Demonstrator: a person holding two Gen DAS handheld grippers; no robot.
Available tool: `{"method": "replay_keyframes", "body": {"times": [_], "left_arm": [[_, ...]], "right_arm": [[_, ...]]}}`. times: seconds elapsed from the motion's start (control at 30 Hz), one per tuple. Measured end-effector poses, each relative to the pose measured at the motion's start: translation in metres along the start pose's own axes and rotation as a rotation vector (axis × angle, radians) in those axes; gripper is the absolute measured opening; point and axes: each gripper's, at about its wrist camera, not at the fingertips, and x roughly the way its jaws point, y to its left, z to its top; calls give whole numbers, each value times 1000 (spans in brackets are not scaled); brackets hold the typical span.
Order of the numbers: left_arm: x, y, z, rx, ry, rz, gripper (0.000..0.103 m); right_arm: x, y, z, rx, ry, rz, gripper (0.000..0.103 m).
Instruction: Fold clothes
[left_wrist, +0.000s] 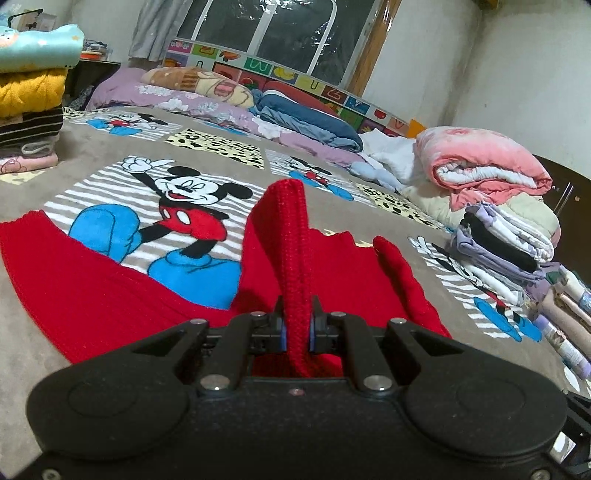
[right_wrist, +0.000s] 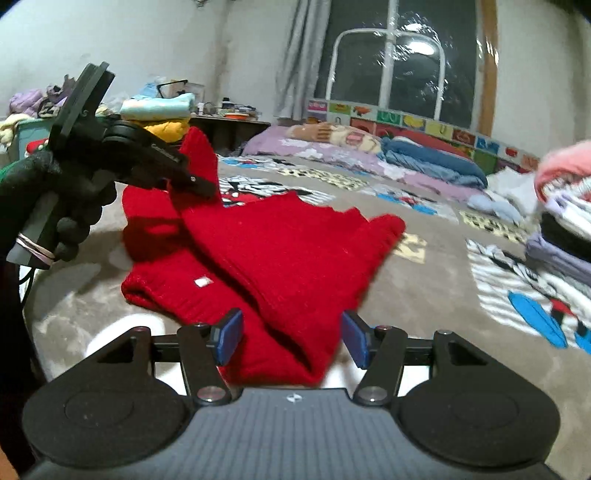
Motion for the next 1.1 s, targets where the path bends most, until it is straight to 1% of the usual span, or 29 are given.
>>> {"method": "replay_keyframes", "body": {"times": [0.07, 0.13, 0.2, 0.23, 0.3, 0.37, 0.4, 0.43, 0.47, 0.53, 0.63, 0.7, 0.77, 0.87, 0.97, 1.1], "left_arm": [[0, 2, 1, -2, -7, -8, 9], [1, 3, 2, -2, -15, -15, 9], [5, 6, 3, -7, -12, -6, 9], [8, 7, 2, -8, -1, 5, 9], [18, 11, -2, -4, 52, 52, 9], [19, 14, -4, -10, 74, 74, 15], [16, 15, -3, -7, 68, 86, 24], [13, 15, -1, 1, 53, 104, 41], [9, 15, 1, 8, 39, 123, 47], [1, 18, 6, 13, 10, 162, 49], [-8, 21, 13, 14, -24, 192, 49], [-10, 15, 17, 25, -34, 180, 49], [-7, 4, 22, 39, -26, 142, 49], [10, -19, 31, 68, 1, 76, 49], [38, -47, 44, 112, 34, 11, 49], [90, -83, 62, 152, 112, -70, 49]], "right_arm": [[3, 5, 3, -14, -25, 13, 59], [6, 10, 4, -12, -17, 34, 59], [11, 12, 4, -13, -1, 56, 59], [15, 13, 4, -8, 24, 87, 66], [22, 17, 1, -15, 71, 141, 75], [22, 23, 3, -56, 78, 144, 76], [20, 22, 6, -53, 73, 149, 74], [18, 21, 10, -47, 66, 153, 71], [16, 19, 13, -34, 52, 149, 71], [15, 17, 17, -20, 26, 132, 71], [19, 16, 20, -16, 12, 112, 71], [24, 15, 21, -5, 14, 104, 71], [30, 12, 20, 22, 33, 113, 71], [37, 9, 18, 49, 61, 128, 71], [41, 6, 17, 64, 68, 151, 71], [41, 0, 12, 95, 71, 195, 72]]}}
